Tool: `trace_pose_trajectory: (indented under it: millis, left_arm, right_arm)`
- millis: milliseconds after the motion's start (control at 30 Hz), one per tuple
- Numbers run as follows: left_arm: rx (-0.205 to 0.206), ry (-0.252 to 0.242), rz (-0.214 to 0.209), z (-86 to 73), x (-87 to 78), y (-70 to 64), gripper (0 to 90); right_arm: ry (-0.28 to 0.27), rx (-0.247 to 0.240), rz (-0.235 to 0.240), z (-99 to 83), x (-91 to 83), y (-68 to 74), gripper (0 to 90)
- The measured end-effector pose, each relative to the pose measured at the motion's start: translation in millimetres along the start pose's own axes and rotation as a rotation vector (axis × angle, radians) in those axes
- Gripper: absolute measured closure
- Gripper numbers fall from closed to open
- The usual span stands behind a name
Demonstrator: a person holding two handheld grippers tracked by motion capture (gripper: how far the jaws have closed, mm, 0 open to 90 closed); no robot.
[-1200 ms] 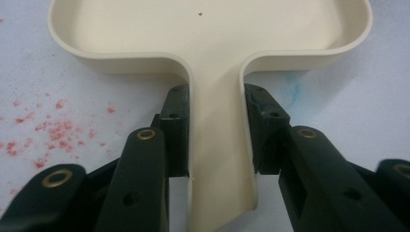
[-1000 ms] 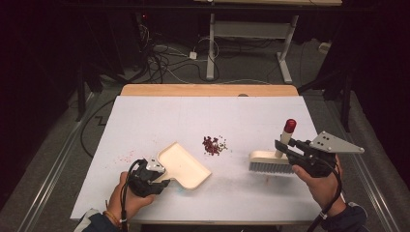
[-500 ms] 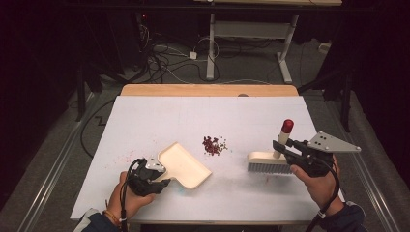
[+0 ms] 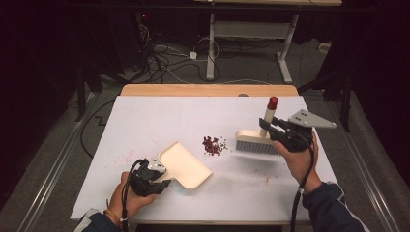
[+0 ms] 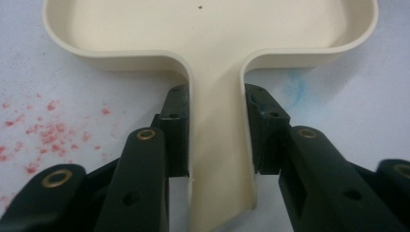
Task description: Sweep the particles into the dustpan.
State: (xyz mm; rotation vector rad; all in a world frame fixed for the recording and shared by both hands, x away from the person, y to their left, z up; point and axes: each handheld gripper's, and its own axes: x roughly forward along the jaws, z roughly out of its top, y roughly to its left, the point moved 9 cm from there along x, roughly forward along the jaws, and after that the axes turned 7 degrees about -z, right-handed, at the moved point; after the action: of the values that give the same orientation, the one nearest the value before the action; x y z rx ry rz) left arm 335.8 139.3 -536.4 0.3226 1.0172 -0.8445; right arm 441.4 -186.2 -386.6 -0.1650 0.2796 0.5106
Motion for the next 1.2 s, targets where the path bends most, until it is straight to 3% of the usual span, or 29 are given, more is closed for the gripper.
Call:
trace_pose_trajectory:
  millis: [200, 267, 467, 700, 833, 967, 1100, 1133, 1200]
  left_arm:
    - [0.007, 0.017, 0.015, 1.1, 4.0, -2.0, 64.2]
    - [0.002, 0.022, 0.014, 1.2, 4.9, -1.7, 64.1]
    - [0.002, 0.033, 0.015, 3.6, 7.2, -1.8, 64.1]
    - [0.006, 0.036, 0.016, 6.9, 6.5, -3.4, 64.1]
    - [0.012, 0.035, 0.005, 8.2, 7.8, -5.1, 64.1]
    - [0.013, 0.037, -0.001, 8.7, 9.2, -5.7, 64.1]
    - [0.012, 0.039, -0.005, 9.6, 9.6, -5.7, 64.1]
    - [0.012, 0.038, -0.008, 10.8, 9.8, -5.9, 64.1]
    - [0.015, 0.039, -0.007, 12.3, 10.4, -6.1, 64.1]
  right_arm:
    - [0.055, -0.064, -0.120, 15.5, 57.8, -6.5, 70.3]
    - [0.044, -0.050, -0.146, 20.3, 70.7, -8.2, 70.3]
    - [-0.013, 0.013, -0.176, 32.6, 94.2, 0.1, 70.3]
    - [-0.048, 0.014, -0.234, 36.2, 114.7, 10.4, 70.3]
    - [-0.020, 0.012, -0.235, 27.3, 128.2, 17.9, 70.3]
    - [0.015, 0.043, -0.197, 10.4, 136.2, 28.9, 70.3]
    - [0.013, 0.032, -0.181, 8.6, 132.8, 36.2, 70.4]
    - [0.017, 0.019, -0.138, 6.4, 129.7, 46.8, 70.5]
    - [0.017, -0.001, -0.123, 4.0, 126.1, 54.8, 70.4]
